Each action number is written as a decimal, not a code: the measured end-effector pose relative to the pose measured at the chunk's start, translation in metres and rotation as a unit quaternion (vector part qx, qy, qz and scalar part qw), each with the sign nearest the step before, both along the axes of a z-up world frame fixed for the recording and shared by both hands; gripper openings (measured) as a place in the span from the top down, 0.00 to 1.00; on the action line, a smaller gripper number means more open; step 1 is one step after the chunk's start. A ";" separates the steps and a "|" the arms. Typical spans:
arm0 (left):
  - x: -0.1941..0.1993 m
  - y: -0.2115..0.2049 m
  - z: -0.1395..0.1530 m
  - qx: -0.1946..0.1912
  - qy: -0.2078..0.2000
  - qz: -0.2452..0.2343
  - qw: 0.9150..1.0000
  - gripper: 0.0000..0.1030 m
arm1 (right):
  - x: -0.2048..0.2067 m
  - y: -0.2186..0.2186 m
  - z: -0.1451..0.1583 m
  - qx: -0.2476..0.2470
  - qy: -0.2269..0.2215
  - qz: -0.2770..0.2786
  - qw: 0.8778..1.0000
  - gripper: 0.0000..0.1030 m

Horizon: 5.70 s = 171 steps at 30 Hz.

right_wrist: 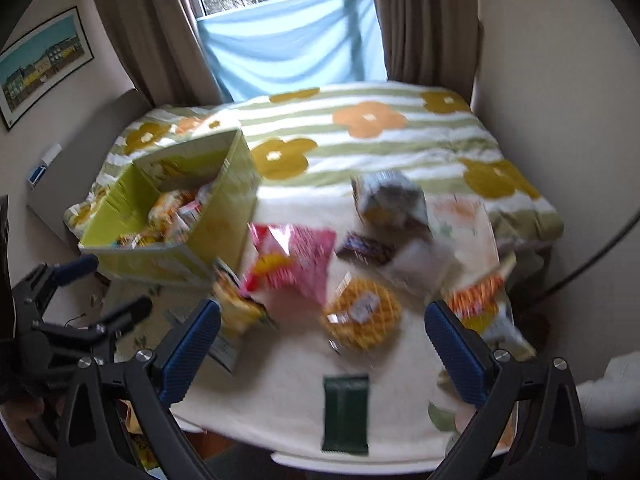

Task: Organize snacks
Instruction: 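Move both tools back toward the remaining snacks on the table, then grasp the chips bag with left tool while right tool grasps dark green packet, then carry chips bag and green packet over the yellow box and open both tools, then move both tools back toward the remaining snacks on the table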

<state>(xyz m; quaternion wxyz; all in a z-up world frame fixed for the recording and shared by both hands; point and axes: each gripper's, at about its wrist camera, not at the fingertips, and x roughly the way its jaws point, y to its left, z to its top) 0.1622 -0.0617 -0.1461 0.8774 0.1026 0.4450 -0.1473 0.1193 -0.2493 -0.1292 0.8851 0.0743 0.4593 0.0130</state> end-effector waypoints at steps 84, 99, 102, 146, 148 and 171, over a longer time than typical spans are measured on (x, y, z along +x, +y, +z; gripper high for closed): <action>-0.010 -0.024 -0.027 0.038 -0.029 -0.021 0.999 0.46 | -0.036 0.028 -0.073 -0.035 -0.004 0.056 0.998 0.60; 0.044 0.057 0.044 -0.004 -0.081 0.065 0.995 0.46 | 0.047 0.071 0.015 -0.031 -0.083 0.110 0.990 0.60; 0.066 0.084 0.050 -0.017 -0.076 0.080 0.994 0.46 | 0.072 0.091 0.023 -0.022 -0.081 0.117 0.990 0.60; 0.202 0.236 -0.007 -0.034 0.030 0.163 0.986 0.00 | 0.206 0.241 -0.050 0.035 0.045 0.218 0.974 0.11; 0.198 0.236 -0.007 -0.033 0.034 0.165 0.985 0.00 | 0.203 0.240 -0.050 0.030 0.047 0.216 0.975 0.11; 0.157 0.204 0.017 -0.060 0.017 0.088 0.994 0.00 | 0.154 0.214 -0.014 0.013 -0.012 0.139 0.990 0.10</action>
